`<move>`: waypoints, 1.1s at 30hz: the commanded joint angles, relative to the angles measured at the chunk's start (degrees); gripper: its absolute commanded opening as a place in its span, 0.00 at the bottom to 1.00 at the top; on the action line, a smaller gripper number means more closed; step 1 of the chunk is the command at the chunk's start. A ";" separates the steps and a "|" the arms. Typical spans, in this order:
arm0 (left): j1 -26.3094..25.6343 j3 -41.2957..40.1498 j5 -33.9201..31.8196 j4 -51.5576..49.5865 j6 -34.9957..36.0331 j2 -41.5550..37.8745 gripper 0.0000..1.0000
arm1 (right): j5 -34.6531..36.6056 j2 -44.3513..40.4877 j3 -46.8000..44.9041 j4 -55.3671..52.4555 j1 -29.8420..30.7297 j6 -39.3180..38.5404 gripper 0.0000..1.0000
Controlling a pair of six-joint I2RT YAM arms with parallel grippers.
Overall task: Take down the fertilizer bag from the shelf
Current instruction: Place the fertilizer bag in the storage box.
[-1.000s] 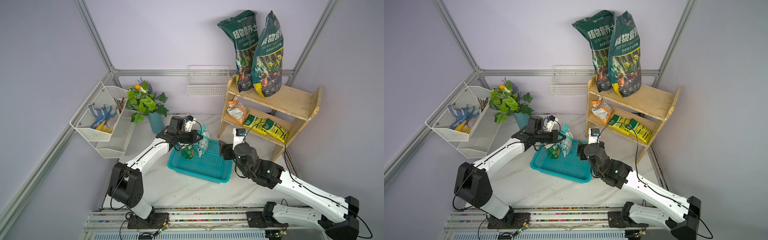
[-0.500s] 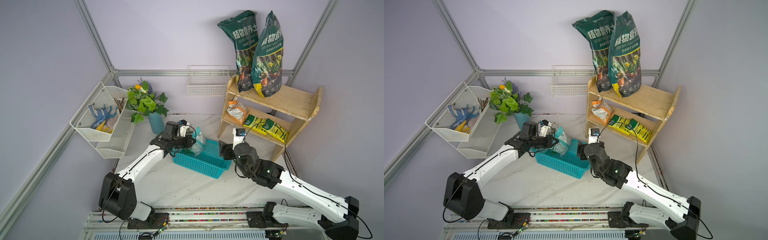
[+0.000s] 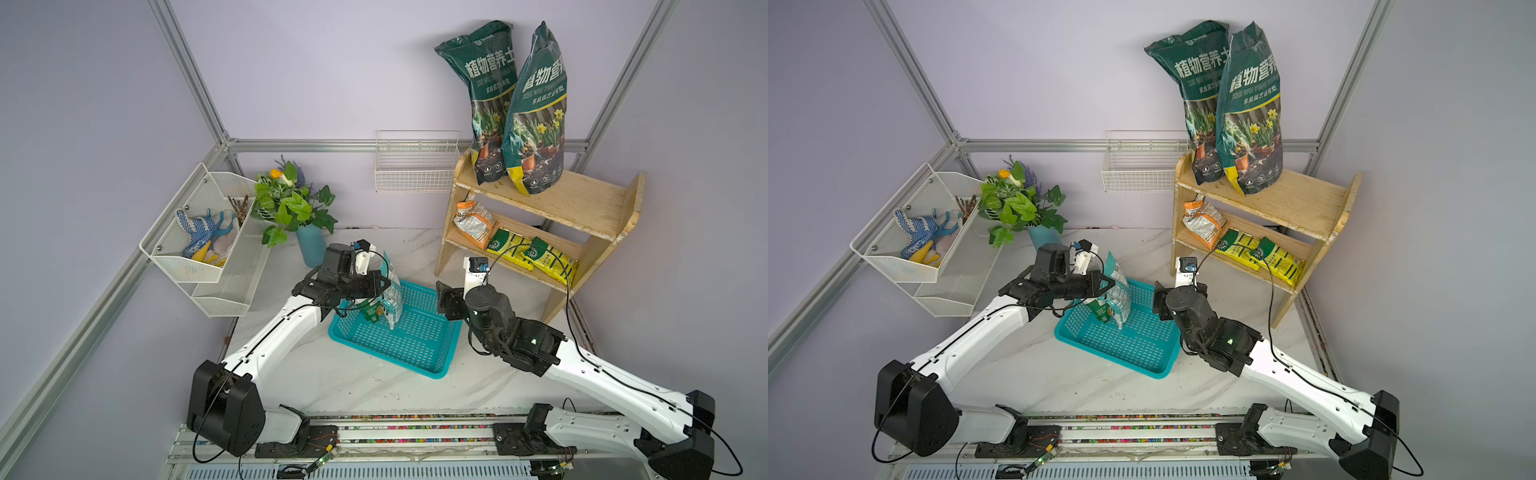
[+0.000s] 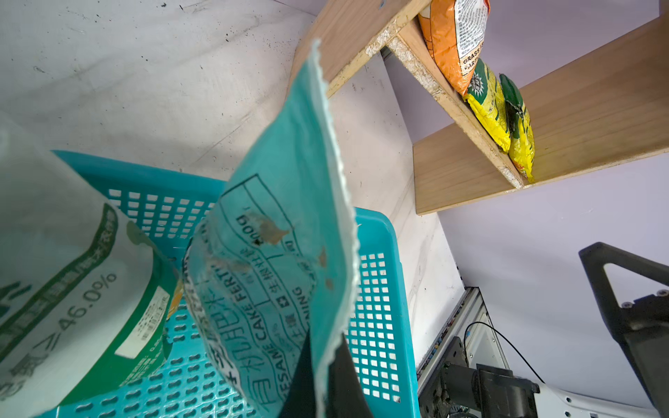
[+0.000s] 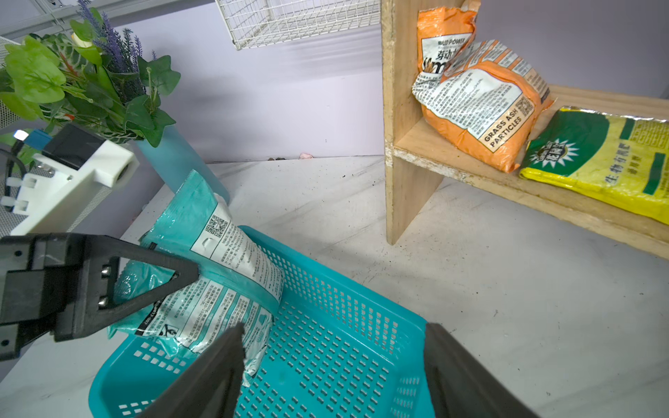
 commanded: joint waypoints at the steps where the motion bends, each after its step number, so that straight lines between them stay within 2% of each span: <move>1: 0.04 -1.54 3.18 5.75 2.31 0.00 0.00 | -0.33 0.09 -0.64 -1.16 -0.34 0.69 0.81; 8: 0.03 1.88 8.31 7.34 5.62 7.01 0.00 | -0.40 -0.03 -0.64 -1.20 -0.38 0.61 0.81; 14: 1.52 1.94 5.50 6.89 8.71 9.38 0.00 | -0.43 -0.12 -0.64 -1.20 -0.44 0.43 0.82; 20: 6.81 1.95 6.36 8.19 6.77 11.92 0.00 | -0.79 0.14 -0.55 -1.24 -0.48 0.60 0.82; 24: 7.78 2.81 5.01 6.71 6.93 13.20 0.03 | -0.78 0.23 -0.55 -1.21 -0.44 0.47 0.82; 29: 7.56 2.86 0.49 3.56 9.74 13.13 0.10 | -0.90 0.40 -0.55 -1.22 -0.53 0.58 0.82; 33: 6.99 1.99 -7.91 0.50 12.55 12.45 0.11 | -1.07 0.67 -0.49 -1.22 -0.53 0.61 0.82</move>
